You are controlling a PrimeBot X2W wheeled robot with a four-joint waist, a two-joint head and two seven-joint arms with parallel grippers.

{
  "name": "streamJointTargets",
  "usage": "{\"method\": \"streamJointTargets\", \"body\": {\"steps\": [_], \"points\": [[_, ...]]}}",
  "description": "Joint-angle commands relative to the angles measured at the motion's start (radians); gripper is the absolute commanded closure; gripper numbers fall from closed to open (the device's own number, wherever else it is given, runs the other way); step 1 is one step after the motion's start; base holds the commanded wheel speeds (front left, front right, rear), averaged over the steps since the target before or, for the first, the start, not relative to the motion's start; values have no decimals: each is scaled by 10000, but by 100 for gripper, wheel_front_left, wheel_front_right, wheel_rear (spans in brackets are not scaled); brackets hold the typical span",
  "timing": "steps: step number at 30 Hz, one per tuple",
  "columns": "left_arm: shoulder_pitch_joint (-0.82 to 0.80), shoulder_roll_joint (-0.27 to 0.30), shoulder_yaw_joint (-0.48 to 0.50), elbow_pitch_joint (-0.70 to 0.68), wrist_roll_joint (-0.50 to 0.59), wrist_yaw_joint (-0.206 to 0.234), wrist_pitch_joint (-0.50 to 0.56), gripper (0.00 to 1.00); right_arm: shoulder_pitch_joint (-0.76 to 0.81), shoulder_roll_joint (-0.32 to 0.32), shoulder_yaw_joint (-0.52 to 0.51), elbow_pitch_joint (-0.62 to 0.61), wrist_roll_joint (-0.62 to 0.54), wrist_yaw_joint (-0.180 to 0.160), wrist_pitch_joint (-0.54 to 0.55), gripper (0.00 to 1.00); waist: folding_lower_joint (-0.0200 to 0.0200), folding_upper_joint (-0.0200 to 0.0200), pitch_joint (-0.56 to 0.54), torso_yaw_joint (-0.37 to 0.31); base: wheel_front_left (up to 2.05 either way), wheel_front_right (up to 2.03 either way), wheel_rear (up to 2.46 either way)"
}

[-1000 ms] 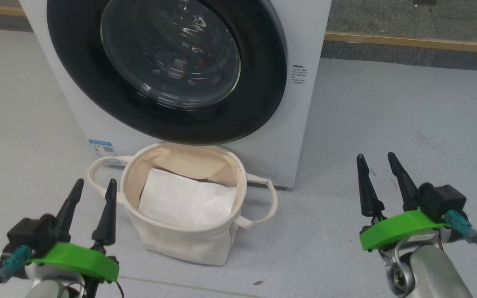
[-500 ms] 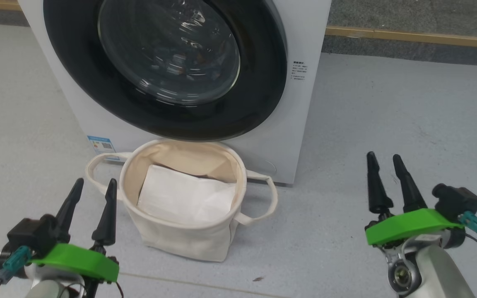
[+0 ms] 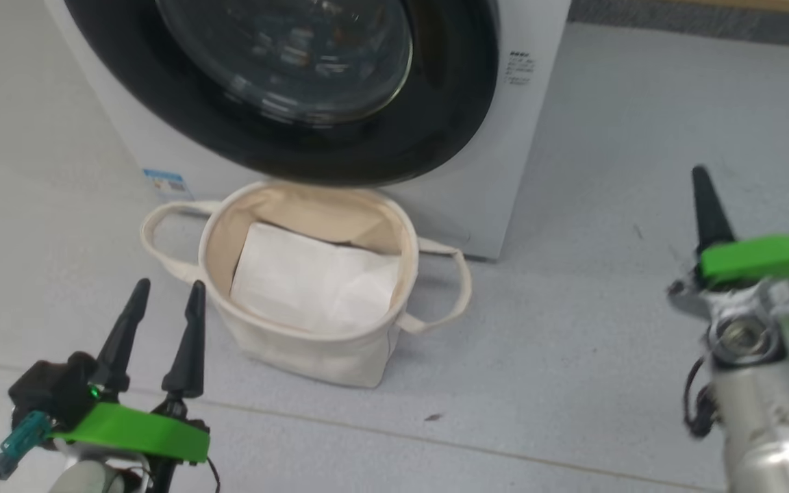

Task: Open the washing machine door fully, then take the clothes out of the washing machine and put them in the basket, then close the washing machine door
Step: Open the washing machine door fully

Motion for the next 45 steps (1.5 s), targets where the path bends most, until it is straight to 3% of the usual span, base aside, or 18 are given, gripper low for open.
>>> {"method": "streamJointTargets", "body": {"steps": [1, 9, 20, 29, 45], "points": [[-411, 125, 466, -350, 118, -105, -107, 0, -783, -202, 117, -130, 398, 75, 496, 100, 0, 0, 383, 292, 0, 0, 0], [-536, -532, 720, -287, 349, -626, -117, 0, -2975, -904, -157, 1163, 2104, 75, 2942, 100, 0, 0, 825, 828, 0, 0, 0], [-696, -1482, 1100, 62, 912, -1280, -119, 0, -6462, -1635, -68, 3903, 2712, 75, 5415, 100, 0, 0, 1575, 1634, 0, 0, 0], [-1118, -2072, 1231, 263, 1225, -1532, -119, 0, -8520, -1854, 409, 5516, 1873, 75, 5218, 100, 0, 0, 2483, 2235, 0, 0, 0], [-1643, -2433, 1010, 154, 1144, -1586, -120, 0, -9763, -1709, 1083, 6113, 1057, 75, 4439, 100, 0, 0, 3473, 2685, 0, 0, 0]]}}
